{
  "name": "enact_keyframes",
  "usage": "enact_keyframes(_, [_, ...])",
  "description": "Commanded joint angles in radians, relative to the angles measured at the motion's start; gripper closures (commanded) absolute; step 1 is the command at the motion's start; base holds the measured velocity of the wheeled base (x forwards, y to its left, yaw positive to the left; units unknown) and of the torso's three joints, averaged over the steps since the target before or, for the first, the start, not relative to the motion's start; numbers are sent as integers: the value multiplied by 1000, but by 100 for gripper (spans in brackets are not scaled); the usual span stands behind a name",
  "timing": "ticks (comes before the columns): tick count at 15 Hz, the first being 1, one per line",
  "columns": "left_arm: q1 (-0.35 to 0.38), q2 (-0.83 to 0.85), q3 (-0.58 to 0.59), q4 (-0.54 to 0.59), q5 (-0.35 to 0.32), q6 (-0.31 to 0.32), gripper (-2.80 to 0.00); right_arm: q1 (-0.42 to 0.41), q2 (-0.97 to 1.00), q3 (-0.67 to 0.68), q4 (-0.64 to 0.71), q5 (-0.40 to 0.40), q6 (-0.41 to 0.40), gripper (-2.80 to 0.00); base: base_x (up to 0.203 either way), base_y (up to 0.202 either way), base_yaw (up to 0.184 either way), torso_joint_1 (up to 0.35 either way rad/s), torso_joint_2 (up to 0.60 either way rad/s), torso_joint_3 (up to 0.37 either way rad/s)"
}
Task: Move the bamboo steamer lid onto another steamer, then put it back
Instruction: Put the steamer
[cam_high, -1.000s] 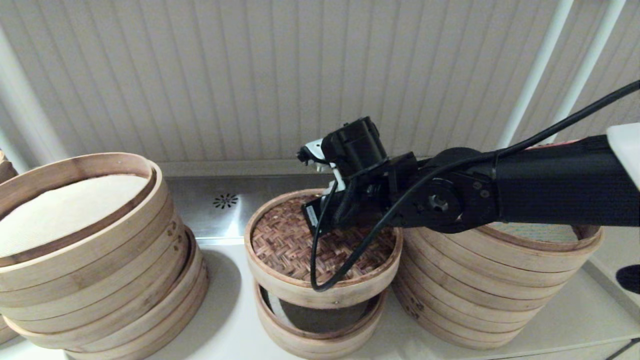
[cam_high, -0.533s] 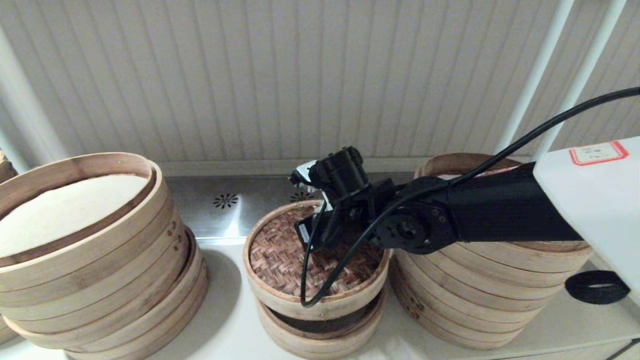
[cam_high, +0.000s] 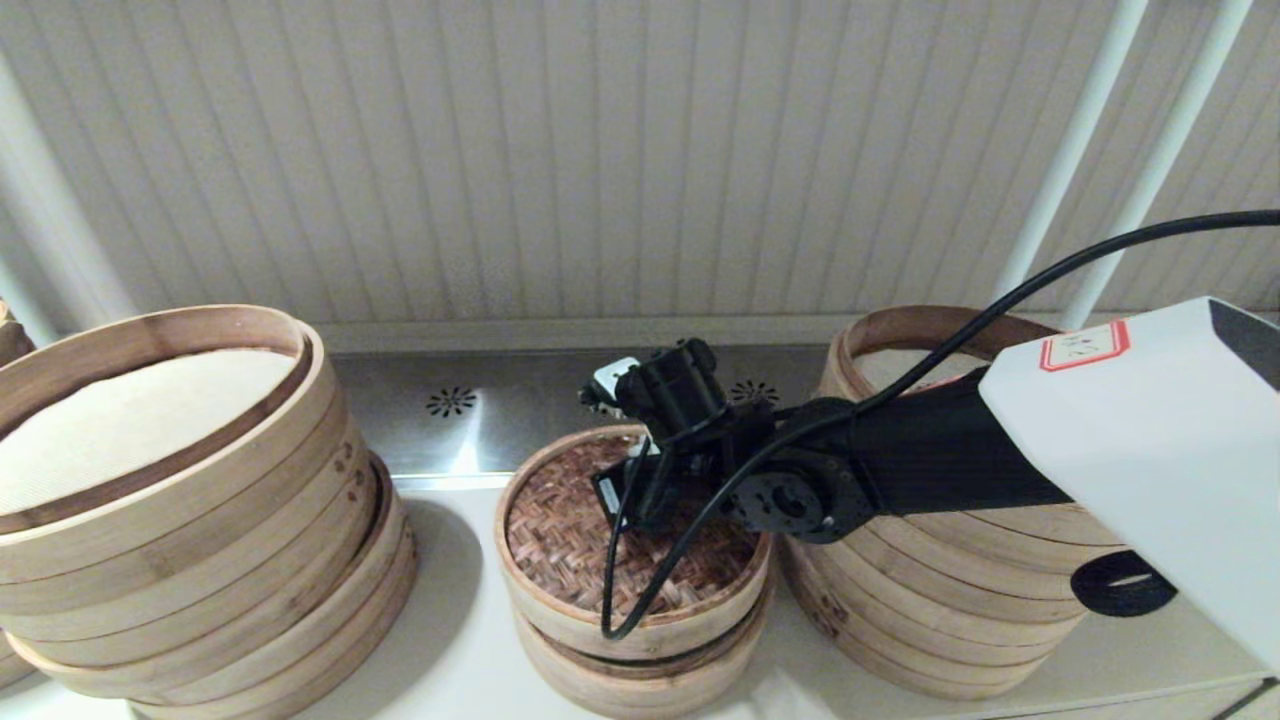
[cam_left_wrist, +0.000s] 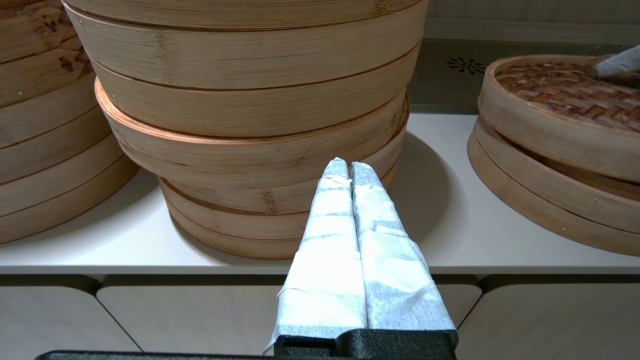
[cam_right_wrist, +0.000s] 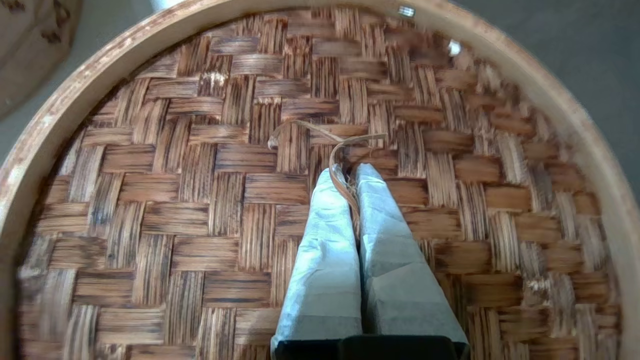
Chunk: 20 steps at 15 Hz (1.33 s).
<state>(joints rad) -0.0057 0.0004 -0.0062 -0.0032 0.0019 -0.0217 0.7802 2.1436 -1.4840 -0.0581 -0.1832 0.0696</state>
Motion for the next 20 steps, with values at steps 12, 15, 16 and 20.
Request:
enact_keyframes(12, [0, 1, 0, -1, 1, 0, 0, 5, -55, 110, -77, -7, -7, 0, 0, 0, 0, 0, 0, 0])
enact_keyframes(15, [0, 1, 0, 0, 1, 0, 0, 4, -73, 129, -80, -7, -4, 0, 0, 0, 0, 0, 0, 0])
enact_keyframes(16, [0, 1, 0, 0, 1, -1, 0, 5, -79, 136, -80, -7, -4, 0, 0, 0, 0, 0, 0, 0])
enact_keyframes(20, [0, 0, 0, -1, 1, -1, 0, 4, -67, 141, -80, -5, -4, 0, 0, 0, 0, 0, 0, 0])
